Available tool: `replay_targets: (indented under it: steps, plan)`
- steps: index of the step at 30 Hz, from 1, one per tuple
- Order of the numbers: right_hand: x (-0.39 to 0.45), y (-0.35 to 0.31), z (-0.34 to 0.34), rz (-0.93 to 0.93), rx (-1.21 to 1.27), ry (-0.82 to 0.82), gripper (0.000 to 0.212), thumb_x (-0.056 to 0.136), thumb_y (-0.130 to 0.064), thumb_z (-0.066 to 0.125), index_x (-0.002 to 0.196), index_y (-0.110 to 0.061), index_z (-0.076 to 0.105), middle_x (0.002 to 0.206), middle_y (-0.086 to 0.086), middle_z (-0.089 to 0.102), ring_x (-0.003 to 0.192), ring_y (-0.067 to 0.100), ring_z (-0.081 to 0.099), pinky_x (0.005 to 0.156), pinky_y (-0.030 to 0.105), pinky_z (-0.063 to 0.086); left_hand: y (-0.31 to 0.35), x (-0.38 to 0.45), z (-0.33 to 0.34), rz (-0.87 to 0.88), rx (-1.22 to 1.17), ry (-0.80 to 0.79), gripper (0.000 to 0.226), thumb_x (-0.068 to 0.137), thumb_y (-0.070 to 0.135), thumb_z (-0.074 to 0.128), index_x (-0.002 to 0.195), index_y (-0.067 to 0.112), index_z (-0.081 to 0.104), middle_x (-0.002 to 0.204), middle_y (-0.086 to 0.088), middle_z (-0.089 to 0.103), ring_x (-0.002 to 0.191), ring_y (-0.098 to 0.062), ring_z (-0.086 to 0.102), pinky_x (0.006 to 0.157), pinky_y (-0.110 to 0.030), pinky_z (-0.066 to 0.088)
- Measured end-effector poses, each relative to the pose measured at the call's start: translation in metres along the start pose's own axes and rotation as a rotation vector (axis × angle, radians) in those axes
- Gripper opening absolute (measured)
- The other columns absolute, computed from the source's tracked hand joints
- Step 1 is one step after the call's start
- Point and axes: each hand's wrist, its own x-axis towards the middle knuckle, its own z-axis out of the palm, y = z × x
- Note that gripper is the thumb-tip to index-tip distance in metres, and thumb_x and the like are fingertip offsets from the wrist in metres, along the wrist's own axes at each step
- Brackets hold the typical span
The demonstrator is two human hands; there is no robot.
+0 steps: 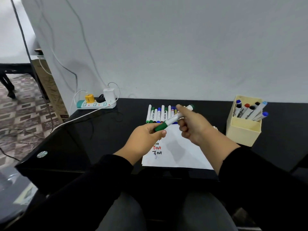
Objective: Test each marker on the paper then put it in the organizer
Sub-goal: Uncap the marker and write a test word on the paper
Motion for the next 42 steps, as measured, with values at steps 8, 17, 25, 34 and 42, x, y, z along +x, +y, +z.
replay_targets:
  steps: [8,17,25,34,42]
  plan:
    - [-0.012,0.017,0.035,0.04,-0.037,0.034,0.034,0.085,-0.037,0.068,0.069,-0.018,0.044,0.052,-0.002,0.033,0.035,0.007,0.024,0.033,0.016,0.021,0.007,-0.01,-0.005,0.085,0.477,0.103,0.031,0.092,0.036,0.056,0.121,0.027,0.061,0.073,0.012,0.055,0.064,-0.006,0.05,0.054,-0.02,0.033]
    - [-0.009,0.016,0.045,-0.005,-0.09,0.04,0.017,0.085,-0.012,0.049,0.071,-0.013,0.042,0.055,0.002,0.037,0.044,0.013,0.027,0.043,0.022,0.024,0.013,-0.014,-0.012,-0.069,0.215,-0.095,0.024,0.095,0.032,0.052,0.086,0.016,0.067,0.071,0.008,0.065,0.068,-0.008,0.063,0.074,-0.026,0.051]
    - [0.004,0.019,0.053,0.0,-0.084,-0.01,0.017,0.085,-0.011,0.052,0.07,-0.012,0.044,0.054,0.003,0.039,0.045,0.013,0.03,0.044,0.024,0.027,0.015,-0.016,-0.019,-0.233,-0.133,-0.158,0.023,0.094,0.027,0.054,0.082,0.012,0.066,0.071,0.002,0.065,0.06,-0.004,0.063,0.068,-0.019,0.054]
    - [0.038,0.014,0.001,0.125,0.044,0.226,0.015,0.088,-0.016,0.048,0.074,-0.015,0.045,0.032,-0.004,0.044,0.02,0.003,0.027,0.034,0.012,0.026,-0.007,-0.023,-0.035,-0.217,0.15,-0.021,0.023,0.092,0.028,0.056,0.07,0.03,0.061,0.073,0.01,0.067,0.07,-0.004,0.063,0.086,-0.032,0.052]
    - [0.034,0.043,0.017,0.056,0.008,0.056,0.025,0.084,-0.035,0.07,0.077,-0.014,0.058,0.058,0.0,0.047,0.049,0.009,0.035,0.04,0.019,0.03,-0.045,0.001,-0.028,-0.236,0.54,0.075,0.039,0.094,0.038,0.051,0.128,0.021,0.055,0.121,0.001,0.061,0.106,-0.016,0.056,0.081,-0.023,0.038]
